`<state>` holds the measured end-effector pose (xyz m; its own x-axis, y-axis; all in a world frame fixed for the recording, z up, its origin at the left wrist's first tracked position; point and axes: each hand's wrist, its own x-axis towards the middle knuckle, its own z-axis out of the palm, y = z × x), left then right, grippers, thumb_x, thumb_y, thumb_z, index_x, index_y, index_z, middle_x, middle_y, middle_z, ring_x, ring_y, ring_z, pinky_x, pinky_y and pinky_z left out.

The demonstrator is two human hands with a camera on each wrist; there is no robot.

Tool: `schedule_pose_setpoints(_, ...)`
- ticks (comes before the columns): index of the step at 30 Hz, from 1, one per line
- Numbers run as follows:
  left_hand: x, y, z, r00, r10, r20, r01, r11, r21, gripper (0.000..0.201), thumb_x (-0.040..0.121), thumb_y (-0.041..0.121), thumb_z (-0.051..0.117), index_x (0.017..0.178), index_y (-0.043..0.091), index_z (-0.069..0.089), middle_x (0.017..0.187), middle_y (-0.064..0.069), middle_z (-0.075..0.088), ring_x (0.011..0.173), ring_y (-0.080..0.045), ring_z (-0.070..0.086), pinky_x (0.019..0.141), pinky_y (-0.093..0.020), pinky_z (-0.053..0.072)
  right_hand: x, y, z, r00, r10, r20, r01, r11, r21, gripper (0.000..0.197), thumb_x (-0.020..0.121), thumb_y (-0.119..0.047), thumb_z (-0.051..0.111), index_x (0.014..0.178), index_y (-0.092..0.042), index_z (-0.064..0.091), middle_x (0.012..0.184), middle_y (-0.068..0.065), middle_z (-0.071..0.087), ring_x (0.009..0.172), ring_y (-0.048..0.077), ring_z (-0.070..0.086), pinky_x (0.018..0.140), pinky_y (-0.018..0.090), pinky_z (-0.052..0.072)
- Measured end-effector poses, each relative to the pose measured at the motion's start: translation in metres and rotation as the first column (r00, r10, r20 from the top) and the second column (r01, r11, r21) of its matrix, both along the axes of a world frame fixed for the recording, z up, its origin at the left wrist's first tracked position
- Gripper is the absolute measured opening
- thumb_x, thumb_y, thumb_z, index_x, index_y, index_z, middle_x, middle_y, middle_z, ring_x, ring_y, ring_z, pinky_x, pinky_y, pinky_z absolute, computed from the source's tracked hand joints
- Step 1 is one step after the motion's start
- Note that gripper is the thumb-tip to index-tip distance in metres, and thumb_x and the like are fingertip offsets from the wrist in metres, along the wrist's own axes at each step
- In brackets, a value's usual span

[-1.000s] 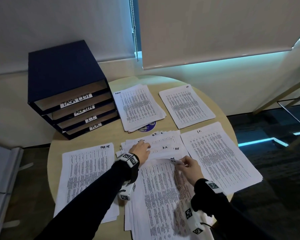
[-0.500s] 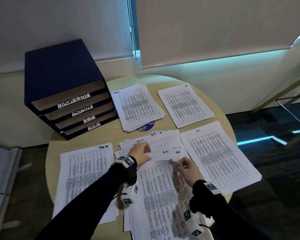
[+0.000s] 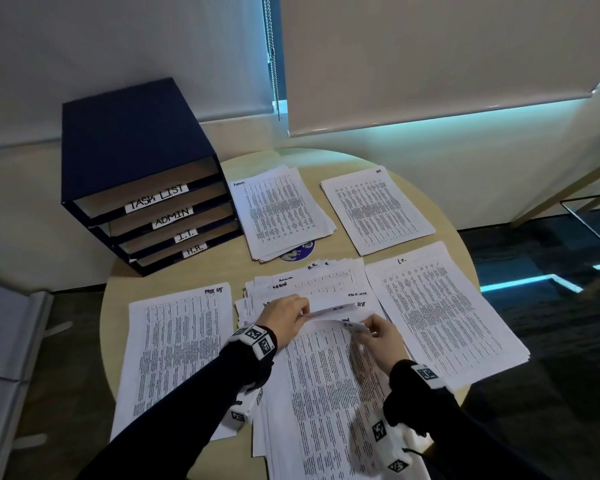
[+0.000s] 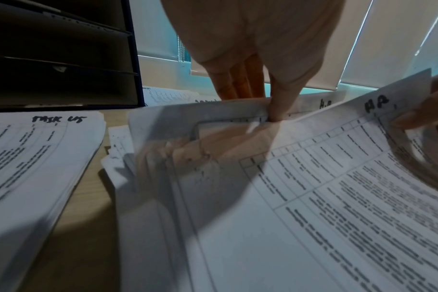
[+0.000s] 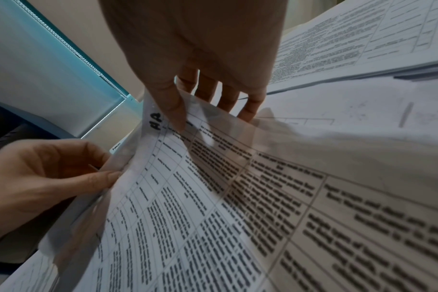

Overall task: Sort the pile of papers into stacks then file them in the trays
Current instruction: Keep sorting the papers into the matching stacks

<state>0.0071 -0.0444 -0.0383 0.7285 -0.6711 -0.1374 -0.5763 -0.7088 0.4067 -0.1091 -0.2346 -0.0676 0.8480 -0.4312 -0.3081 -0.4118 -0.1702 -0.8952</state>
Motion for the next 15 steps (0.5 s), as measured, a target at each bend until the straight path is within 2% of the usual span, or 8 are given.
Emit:
schedule_pose_setpoints(4, -0.007, -0.002, 0.008, 0.997, -0.009, 0.074, 0.011, 1.0, -0.021, 0.011, 0.096, 0.017, 0.052, 0.102, 0.015, 0.06, 0.1, -0.002, 0.06, 0.096, -0.018, 0.05, 0.083, -0.031, 0.043, -0.001, 0.0, -0.002, 1.0, 0.01, -0.005, -0.01, 1.0, -0.019, 0.024, 0.081, -0.005, 0.068, 0.065, -0.013, 0.052, 0.062, -0.003, 0.058, 0.059, 0.014, 0.05, 0.047, 0.012, 0.039)
schedule_pose_setpoints(7, -0.02, -0.002, 0.009, 0.984, -0.05, 0.172, 0.055, 0.998, -0.026, 0.016, 0.092, 0.003, 0.053, 0.099, 0.014, 0.062, 0.097, 0.0, 0.058, 0.095, -0.017, 0.049, 0.079, -0.026, 0.037, -0.004, -0.003, -0.006, 1.0, 0.018, -0.022, -0.019, 0.999, -0.042, 0.024, 0.078, -0.001, 0.067, 0.064, -0.015, 0.054, 0.061, -0.004, 0.058, 0.059, 0.015, 0.051, 0.054, 0.023, 0.042)
schedule_pose_setpoints(9, -0.03, 0.001, 0.006, 0.971, -0.116, 0.211, 0.114, 0.993, 0.023, 0.024, 0.076, -0.002, 0.07, 0.086, 0.017, 0.06, 0.08, 0.003, 0.059, 0.077, -0.017, 0.056, 0.065, -0.025, 0.043, -0.008, -0.004, -0.008, 0.999, 0.025, -0.03, -0.027, 0.998, -0.059, 0.023, 0.075, 0.002, 0.068, 0.065, -0.013, 0.054, 0.061, -0.003, 0.058, 0.06, 0.015, 0.051, 0.058, 0.026, 0.04)
schedule_pose_setpoints(11, -0.035, 0.005, 0.002, 0.945, -0.188, 0.266, 0.168, 0.981, 0.095, 0.04, 0.052, -0.001, 0.085, 0.075, 0.02, 0.058, 0.064, 0.006, 0.054, 0.056, -0.013, 0.051, 0.047, -0.022, 0.04, -0.01, -0.003, -0.009, 0.999, 0.026, -0.034, -0.028, 0.997, -0.071, 0.022, 0.073, 0.002, 0.069, 0.065, -0.013, 0.055, 0.061, -0.002, 0.059, 0.061, 0.016, 0.053, 0.06, 0.027, 0.041)
schedule_pose_setpoints(12, -0.036, 0.005, 0.003, 0.943, -0.2, 0.266, 0.173, 0.977, 0.121, 0.044, 0.046, -0.001, 0.087, 0.073, 0.02, 0.058, 0.061, 0.007, 0.052, 0.051, -0.012, 0.049, 0.042, -0.02, 0.037, -0.01, -0.003, -0.009, 0.999, 0.019, -0.035, -0.021, 0.997, -0.07, 0.023, 0.073, 0.003, 0.07, 0.064, -0.013, 0.056, 0.061, -0.002, 0.06, 0.062, 0.017, 0.054, 0.061, 0.028, 0.041)
schedule_pose_setpoints(14, -0.038, 0.006, 0.004, 0.947, -0.202, 0.248, 0.179, 0.977, 0.112, 0.043, 0.047, -0.003, 0.086, 0.074, 0.018, 0.059, 0.061, 0.005, 0.052, 0.049, -0.013, 0.05, 0.039, -0.019, 0.036, -0.01, -0.002, -0.008, 0.999, 0.004, -0.033, -0.007, 0.998, -0.068, 0.023, 0.072, 0.003, 0.071, 0.064, -0.013, 0.056, 0.062, -0.001, 0.062, 0.063, 0.018, 0.056, 0.062, 0.028, 0.043)
schedule_pose_setpoints(15, -0.038, 0.007, 0.004, 0.953, -0.197, 0.232, 0.178, 0.979, 0.098, 0.039, 0.053, -0.004, 0.083, 0.077, 0.016, 0.06, 0.063, 0.003, 0.054, 0.052, -0.015, 0.053, 0.041, -0.021, 0.038, -0.01, -0.001, -0.007, 1.0, 0.004, -0.031, -0.006, 0.998, -0.068, 0.022, 0.072, 0.003, 0.07, 0.064, -0.013, 0.057, 0.063, 0.0, 0.062, 0.064, 0.018, 0.056, 0.062, 0.027, 0.043)
